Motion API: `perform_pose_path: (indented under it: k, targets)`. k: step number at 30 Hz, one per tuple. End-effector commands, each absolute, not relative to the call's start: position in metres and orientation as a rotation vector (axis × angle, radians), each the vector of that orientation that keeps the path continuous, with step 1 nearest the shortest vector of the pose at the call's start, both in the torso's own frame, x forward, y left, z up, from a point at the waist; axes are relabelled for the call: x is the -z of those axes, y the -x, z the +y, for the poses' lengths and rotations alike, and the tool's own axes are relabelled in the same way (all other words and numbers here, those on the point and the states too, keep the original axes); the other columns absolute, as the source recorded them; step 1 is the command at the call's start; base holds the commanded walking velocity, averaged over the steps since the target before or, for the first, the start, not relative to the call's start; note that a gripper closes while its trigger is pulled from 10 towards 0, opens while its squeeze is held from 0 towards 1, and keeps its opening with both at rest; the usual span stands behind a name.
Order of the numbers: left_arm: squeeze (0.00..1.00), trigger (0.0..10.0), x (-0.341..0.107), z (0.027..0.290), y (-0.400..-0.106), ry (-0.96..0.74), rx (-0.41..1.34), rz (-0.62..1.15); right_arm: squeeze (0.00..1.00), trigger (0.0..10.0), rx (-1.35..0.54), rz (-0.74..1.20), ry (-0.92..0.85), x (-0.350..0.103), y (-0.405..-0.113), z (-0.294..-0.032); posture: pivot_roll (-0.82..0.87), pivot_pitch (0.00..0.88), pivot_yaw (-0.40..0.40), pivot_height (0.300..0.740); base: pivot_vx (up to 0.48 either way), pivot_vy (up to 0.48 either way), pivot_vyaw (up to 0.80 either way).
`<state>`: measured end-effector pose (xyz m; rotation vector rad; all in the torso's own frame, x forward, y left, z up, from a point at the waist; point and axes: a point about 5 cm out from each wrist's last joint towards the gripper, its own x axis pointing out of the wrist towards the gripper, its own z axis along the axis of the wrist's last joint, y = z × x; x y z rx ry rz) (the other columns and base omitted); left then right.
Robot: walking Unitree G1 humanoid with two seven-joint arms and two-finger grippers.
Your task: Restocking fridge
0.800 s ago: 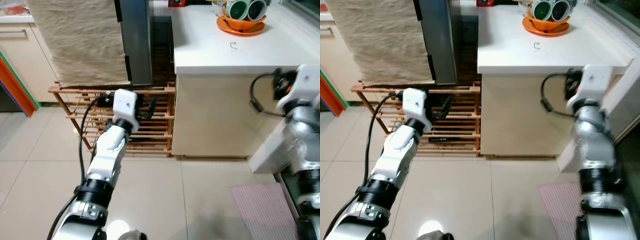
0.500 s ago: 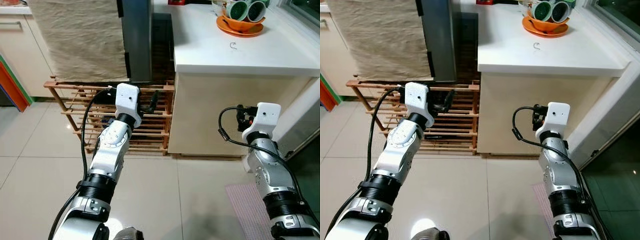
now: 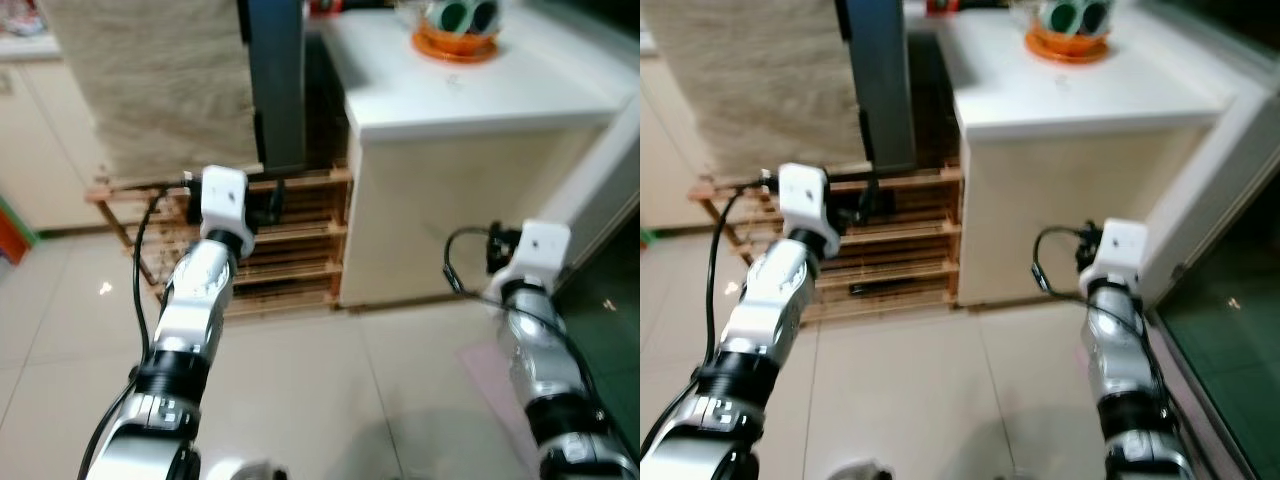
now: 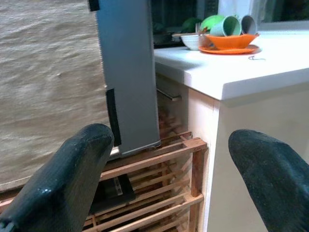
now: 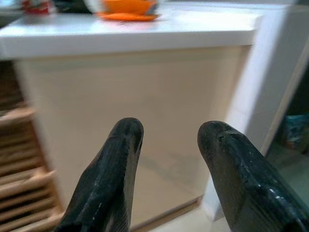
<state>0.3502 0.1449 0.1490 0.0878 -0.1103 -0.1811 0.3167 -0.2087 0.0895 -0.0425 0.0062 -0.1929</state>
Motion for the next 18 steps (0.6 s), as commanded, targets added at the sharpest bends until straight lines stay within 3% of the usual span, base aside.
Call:
perform_pose_path:
  k: [1,6,18]
  targets:
    - [0.00,10.0,-0.142,0.156,-0.349,-0.098,0.140,-0.073,0.00,10.0,0.086,-0.042,0.039,-0.099,-0.323,-0.182,0.01,0.000,0.001,0.740,0.000,0.480,0.00]
    - [0.00,10.0,-0.136,0.153,-0.345,-0.092,0.145,-0.069,0.00,10.0,-0.004,-0.048,0.016,-0.101,-0.327,-0.161,0.03,0.000,-0.007,0.740,0.000,0.480,0.00]
    - [0.00,10.0,-0.127,0.151,-0.342,-0.100,0.097,-0.050,0.00,10.0,-0.112,-0.073,0.029,-0.108,-0.335,-0.138,0.04,0.000,-0.022,0.740,0.000,0.472,0.03]
